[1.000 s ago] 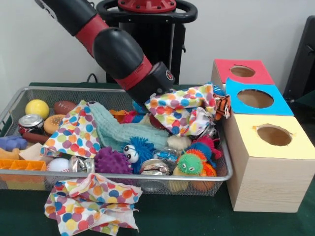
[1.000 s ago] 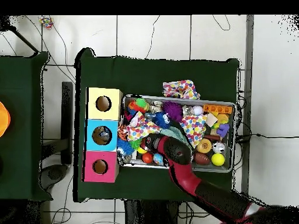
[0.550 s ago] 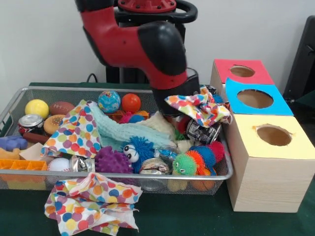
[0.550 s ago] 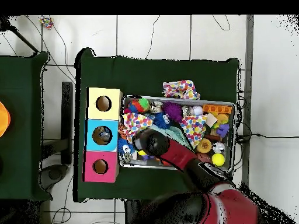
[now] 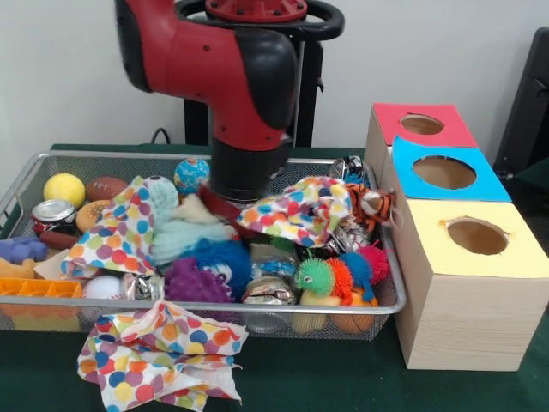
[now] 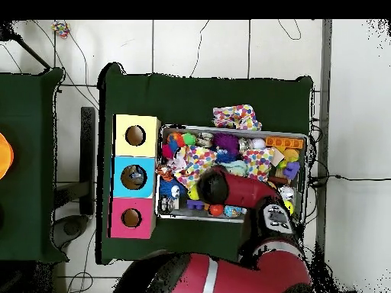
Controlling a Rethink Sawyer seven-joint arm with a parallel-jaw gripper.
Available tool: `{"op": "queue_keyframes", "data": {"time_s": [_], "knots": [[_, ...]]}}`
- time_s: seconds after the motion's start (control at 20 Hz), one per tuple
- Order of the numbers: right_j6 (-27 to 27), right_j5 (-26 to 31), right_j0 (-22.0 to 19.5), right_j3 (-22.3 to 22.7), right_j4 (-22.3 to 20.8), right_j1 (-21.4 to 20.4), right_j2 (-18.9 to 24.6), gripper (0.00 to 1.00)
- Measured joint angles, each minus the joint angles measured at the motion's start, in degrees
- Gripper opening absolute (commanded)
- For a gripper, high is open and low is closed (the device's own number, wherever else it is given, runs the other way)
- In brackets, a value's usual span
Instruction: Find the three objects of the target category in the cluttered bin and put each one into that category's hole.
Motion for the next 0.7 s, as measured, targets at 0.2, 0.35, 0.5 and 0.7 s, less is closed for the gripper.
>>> {"op": "queue_keyframes", "data": {"time_s": [0.2,0.35,0.5,0.7], "knots": [[0.00,0.91,-3.36,-2.33,-3.54,0.64,-3.27,1.00],[0.00,3.20,-6.55,-2.67,-4.44,0.20,-3.34,1.00],[0.00,5.39,-8.36,-2.89,-4.46,-0.71,-1.70,1.00],[0.00,8.25,-9.78,-3.27,-4.46,-1.36,-0.15,1.00]]}}
